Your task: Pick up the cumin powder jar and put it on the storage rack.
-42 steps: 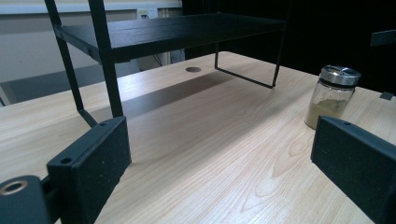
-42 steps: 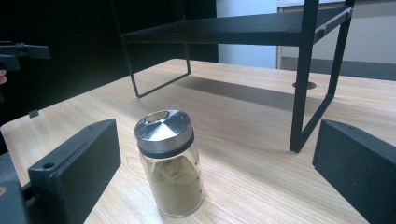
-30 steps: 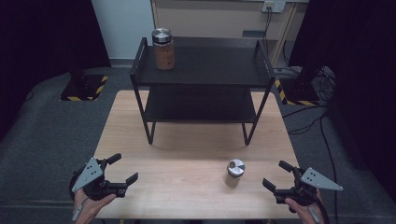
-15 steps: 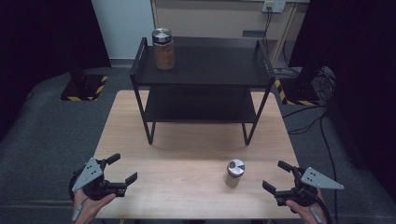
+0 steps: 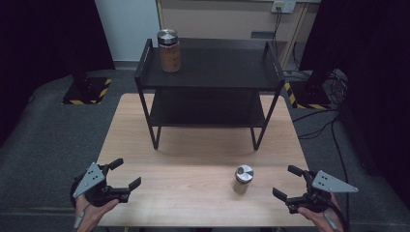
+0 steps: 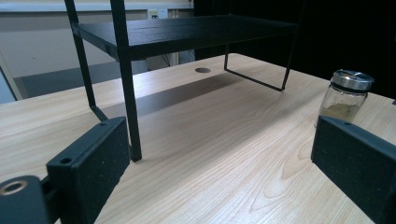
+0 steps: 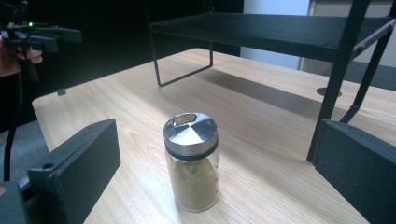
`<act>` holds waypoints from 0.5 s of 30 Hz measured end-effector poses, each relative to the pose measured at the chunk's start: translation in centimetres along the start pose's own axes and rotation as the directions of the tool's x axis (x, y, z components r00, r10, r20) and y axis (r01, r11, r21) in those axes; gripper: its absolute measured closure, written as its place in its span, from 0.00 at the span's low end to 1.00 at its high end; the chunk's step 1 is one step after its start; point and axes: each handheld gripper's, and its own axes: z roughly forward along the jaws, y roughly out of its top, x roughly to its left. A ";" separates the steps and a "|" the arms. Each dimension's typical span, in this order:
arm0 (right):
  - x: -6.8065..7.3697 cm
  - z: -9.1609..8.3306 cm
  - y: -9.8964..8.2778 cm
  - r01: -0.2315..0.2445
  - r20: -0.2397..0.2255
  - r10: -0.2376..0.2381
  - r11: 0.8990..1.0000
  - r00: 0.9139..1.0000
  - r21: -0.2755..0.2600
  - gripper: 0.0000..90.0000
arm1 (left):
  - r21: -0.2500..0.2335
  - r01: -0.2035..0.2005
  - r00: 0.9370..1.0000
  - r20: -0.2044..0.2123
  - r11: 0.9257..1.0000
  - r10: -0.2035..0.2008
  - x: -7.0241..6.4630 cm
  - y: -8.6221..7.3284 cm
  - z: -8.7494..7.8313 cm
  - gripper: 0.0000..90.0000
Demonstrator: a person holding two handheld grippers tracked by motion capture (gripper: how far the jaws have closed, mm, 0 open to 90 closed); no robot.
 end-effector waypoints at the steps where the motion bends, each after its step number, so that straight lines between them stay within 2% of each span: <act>1: 0.0 0.1 0.1 0.004 -0.003 -0.004 1.000 1.000 0.003 0.01 | 0.002 -0.001 1.000 0.000 1.000 0.001 0.0 0.0 0.0 0.03; 7: -0.3 1.3 1.5 0.043 -0.033 -0.041 0.998 0.999 0.053 0.02 | 0.000 -0.002 1.000 0.001 1.000 0.002 0.0 0.0 0.0 0.03; 15: -0.4 4.1 2.0 0.057 -0.055 -0.051 0.991 0.997 0.117 0.03 | 0.012 -0.016 1.000 0.013 1.000 0.016 -0.1 0.2 0.2 0.03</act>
